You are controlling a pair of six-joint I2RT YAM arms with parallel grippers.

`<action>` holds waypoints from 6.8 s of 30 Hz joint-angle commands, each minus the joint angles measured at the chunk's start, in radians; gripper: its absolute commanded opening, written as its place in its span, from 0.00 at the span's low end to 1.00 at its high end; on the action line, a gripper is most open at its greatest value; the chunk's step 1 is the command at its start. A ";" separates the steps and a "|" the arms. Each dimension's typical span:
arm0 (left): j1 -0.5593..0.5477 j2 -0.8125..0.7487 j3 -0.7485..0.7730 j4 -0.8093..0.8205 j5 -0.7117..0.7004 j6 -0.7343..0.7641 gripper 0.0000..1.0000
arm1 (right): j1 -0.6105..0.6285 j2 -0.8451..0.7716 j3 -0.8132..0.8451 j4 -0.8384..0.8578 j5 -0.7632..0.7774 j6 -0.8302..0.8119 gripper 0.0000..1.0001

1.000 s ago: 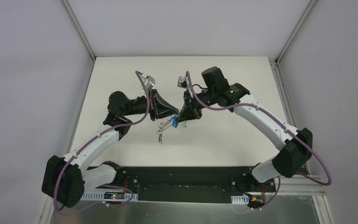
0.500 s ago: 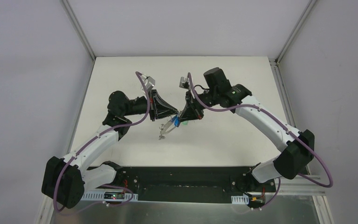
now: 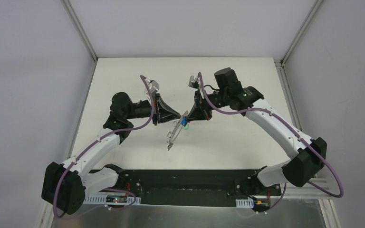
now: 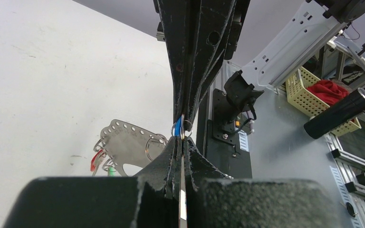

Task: Put the keys on the keyring

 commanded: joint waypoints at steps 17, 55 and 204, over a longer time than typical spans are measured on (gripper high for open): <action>-0.028 -0.009 0.091 -0.231 0.037 0.211 0.00 | 0.032 0.039 0.100 0.001 0.028 0.048 0.00; 0.010 -0.019 0.081 -0.423 -0.219 0.299 0.63 | -0.019 -0.037 0.175 0.002 0.279 0.093 0.00; 0.258 0.946 0.617 -1.239 -0.423 0.319 0.44 | -0.188 -0.132 -0.389 0.148 0.245 -0.025 0.53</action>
